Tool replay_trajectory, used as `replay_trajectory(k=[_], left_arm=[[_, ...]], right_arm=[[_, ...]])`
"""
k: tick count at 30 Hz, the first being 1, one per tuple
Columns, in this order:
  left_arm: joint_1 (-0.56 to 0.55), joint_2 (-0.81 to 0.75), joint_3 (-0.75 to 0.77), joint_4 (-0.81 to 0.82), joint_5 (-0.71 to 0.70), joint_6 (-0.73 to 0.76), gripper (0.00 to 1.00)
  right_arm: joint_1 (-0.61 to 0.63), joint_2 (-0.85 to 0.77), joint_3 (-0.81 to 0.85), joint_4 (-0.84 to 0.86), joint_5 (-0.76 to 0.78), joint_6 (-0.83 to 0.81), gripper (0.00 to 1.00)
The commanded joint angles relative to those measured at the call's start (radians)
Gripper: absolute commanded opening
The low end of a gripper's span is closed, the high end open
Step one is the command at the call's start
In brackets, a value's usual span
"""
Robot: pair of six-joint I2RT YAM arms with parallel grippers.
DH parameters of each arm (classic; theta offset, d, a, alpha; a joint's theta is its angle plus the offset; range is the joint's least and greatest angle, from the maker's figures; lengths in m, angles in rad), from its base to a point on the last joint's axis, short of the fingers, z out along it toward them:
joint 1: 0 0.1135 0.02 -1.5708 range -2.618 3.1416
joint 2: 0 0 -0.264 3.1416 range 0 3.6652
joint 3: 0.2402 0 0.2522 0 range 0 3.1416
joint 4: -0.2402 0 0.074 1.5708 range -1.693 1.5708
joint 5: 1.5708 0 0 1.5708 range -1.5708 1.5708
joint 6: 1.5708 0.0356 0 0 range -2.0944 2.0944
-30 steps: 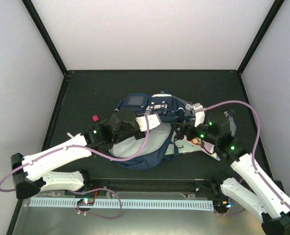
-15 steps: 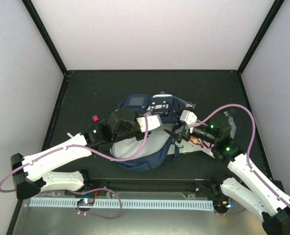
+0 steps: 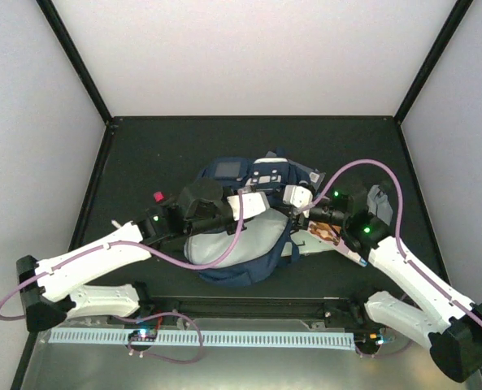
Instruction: Pack the student bag
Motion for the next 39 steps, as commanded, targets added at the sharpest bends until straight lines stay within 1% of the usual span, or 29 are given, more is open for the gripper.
replay_trajectory(k=[1,2,4,5,6,9,11,14,17,19,21,23,25,27,28,29,31,33,34,36,39], left_arm=[[-0.004,-0.069,0.016,0.089,0.037,-0.022,0.38],[-0.004,-0.078,0.014,0.078,0.032,-0.029,0.50],[-0.003,-0.099,0.010,0.043,0.020,-0.045,0.67],[-0.004,-0.111,0.005,0.021,0.021,-0.044,0.73],[-0.004,-0.128,-0.005,-0.002,0.022,-0.041,0.76],[-0.004,-0.184,-0.075,-0.040,-0.007,-0.054,0.84],[-0.004,-0.224,-0.130,-0.049,-0.011,-0.068,0.86],[-0.004,-0.274,-0.206,-0.046,-0.029,-0.100,0.88],[-0.004,-0.303,-0.258,-0.033,-0.131,-0.123,0.86],[-0.003,-0.316,-0.276,-0.025,-0.215,-0.125,0.83],[-0.002,-0.329,-0.287,-0.020,-0.273,-0.119,0.78],[-0.002,-0.343,-0.302,-0.015,-0.306,-0.107,0.73],[-0.002,-0.357,-0.322,-0.012,-0.323,-0.098,0.70],[-0.001,-0.367,-0.342,-0.009,-0.335,-0.098,0.62],[-0.001,-0.371,-0.350,-0.006,-0.339,-0.099,0.57],[-0.001,-0.375,-0.356,-0.006,-0.339,-0.096,0.48],[-0.001,-0.377,-0.356,-0.004,-0.340,-0.087,0.26],[-0.001,-0.377,-0.346,-0.003,-0.324,-0.064,0.09],[-0.001,-0.377,-0.335,-0.004,-0.311,-0.050,0.03],[-0.001,-0.379,-0.312,0.002,-0.299,-0.033,0.02],[-0.001,-0.375,-0.286,0.042,-0.279,-0.004,0.02]], right_arm=[[0.001,-0.004,0.038,-0.010,0.016,-0.020,0.23],[0.001,-0.009,0.034,0.001,0.029,-0.005,0.23],[0.001,-0.021,0.025,0.026,0.061,0.025,0.21],[0.000,-0.027,0.021,0.032,0.065,0.032,0.20],[0.001,-0.032,0.019,0.036,0.064,0.036,0.20],[0.000,-0.041,0.020,0.048,0.055,0.057,0.19],[0.001,-0.041,0.025,0.053,0.055,0.074,0.19],[0.000,-0.041,0.026,0.068,0.057,0.088,0.19],[0.001,-0.044,0.025,0.069,0.043,0.087,0.19],[0.000,-0.045,0.026,0.064,0.042,0.088,0.19],[0.000,-0.045,0.029,0.056,0.050,0.098,0.19],[0.001,-0.046,0.035,0.039,0.059,0.097,0.19],[0.001,-0.050,0.039,0.023,0.061,0.094,0.19],[0.000,-0.061,0.039,0.020,0.063,0.095,0.19],[0.001,-0.067,0.038,0.018,0.064,0.095,0.19],[0.001,-0.071,0.039,0.018,0.064,0.095,0.19],[0.000,-0.077,0.040,0.012,0.064,0.093,0.20],[0.000,-0.077,0.047,0.000,0.057,0.088,0.26],[0.001,-0.073,0.057,-0.010,0.046,0.077,0.32],[0.001,-0.065,0.086,-0.048,0.008,0.052,0.39],[0.001,-0.062,0.128,-0.072,-0.061,0.035,0.45]])
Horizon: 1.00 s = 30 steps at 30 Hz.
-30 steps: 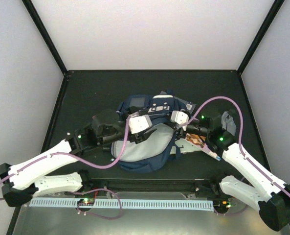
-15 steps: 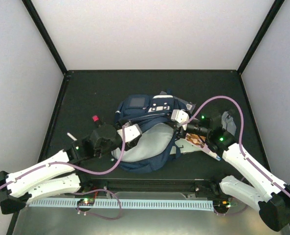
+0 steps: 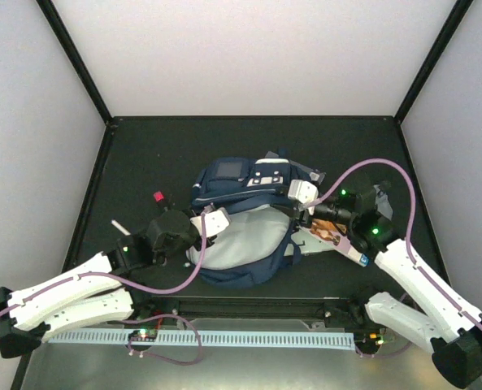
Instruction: Pack the student bag
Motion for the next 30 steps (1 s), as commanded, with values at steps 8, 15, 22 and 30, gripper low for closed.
replay_trajectory(k=[8,15,22,30], left_arm=[[0.000,0.099,0.171,0.105,0.102,0.067,0.01],[0.000,0.136,0.208,0.146,0.125,0.067,0.02],[0.000,0.120,0.211,0.167,0.151,0.068,0.02],[0.025,0.213,0.277,0.170,-0.110,0.020,0.02]], right_arm=[[0.091,0.045,0.249,-0.247,-0.088,-0.155,0.57],[0.151,0.061,0.218,-0.289,0.036,-0.194,0.60],[0.153,0.102,0.202,-0.262,0.189,-0.197,0.50],[0.152,0.048,0.191,-0.196,0.262,-0.067,0.51]])
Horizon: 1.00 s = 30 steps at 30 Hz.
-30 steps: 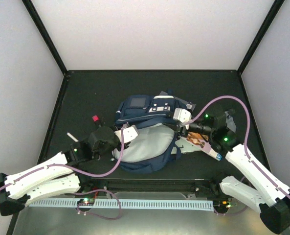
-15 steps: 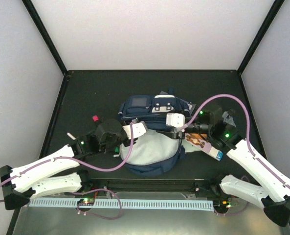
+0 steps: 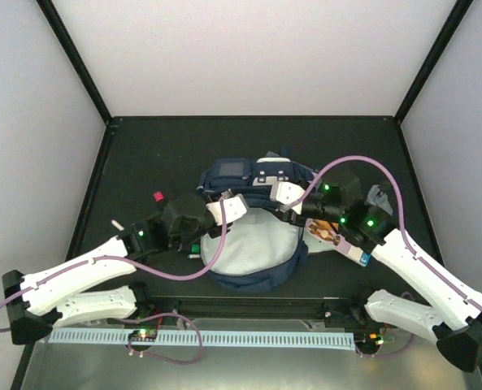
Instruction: Pack the student bag
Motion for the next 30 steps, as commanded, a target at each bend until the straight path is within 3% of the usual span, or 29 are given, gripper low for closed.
replay_trajectory(k=[1,10,15,20,25,30], left_arm=[[0.038,0.057,0.142,0.126,-0.189,-0.033,0.01],[0.250,0.149,0.357,0.087,-0.190,0.038,0.02],[0.311,0.255,0.555,0.093,-0.135,0.088,0.02],[0.314,0.409,0.793,0.038,-0.111,0.120,0.01],[0.368,0.554,1.011,0.014,-0.220,0.259,0.02],[0.470,0.563,1.087,0.025,-0.222,0.265,0.02]], right_arm=[[0.002,-0.060,-0.018,0.060,0.076,0.099,0.51],[0.001,-0.260,-0.128,0.075,0.204,0.346,0.65],[0.000,-0.342,-0.215,0.091,0.318,0.658,0.62],[0.000,-0.327,-0.283,0.075,0.265,0.852,0.61],[0.001,-0.241,-0.305,0.135,0.212,0.971,0.62],[0.000,-0.149,-0.250,0.085,0.334,1.028,0.62]])
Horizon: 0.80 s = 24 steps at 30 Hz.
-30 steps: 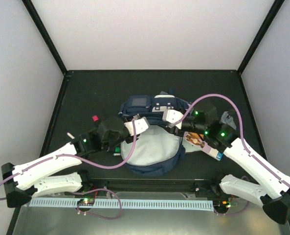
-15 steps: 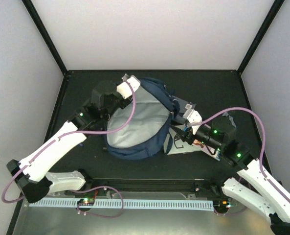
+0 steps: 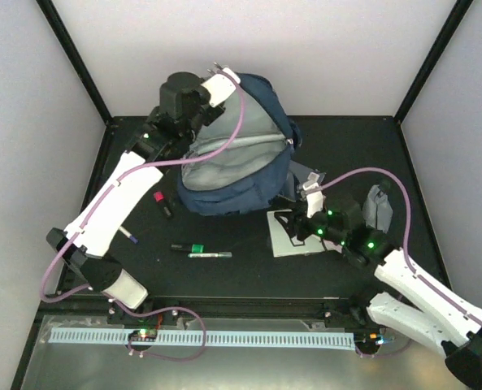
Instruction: Pack the student bag
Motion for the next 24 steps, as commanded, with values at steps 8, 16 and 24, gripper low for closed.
replay_trajectory(k=[8,16,24], left_arm=[[0.106,-0.066,0.137,0.163,0.037,0.031,0.02],[0.101,-0.203,-0.257,0.221,0.246,-0.172,0.01],[0.101,-0.296,-0.564,0.276,0.401,-0.304,0.02]], right_arm=[[-0.002,0.213,0.196,-0.160,0.201,0.121,0.67],[-0.040,0.313,0.222,-0.296,0.267,0.177,0.70],[-0.043,0.507,0.302,-0.555,0.531,0.297,0.74]])
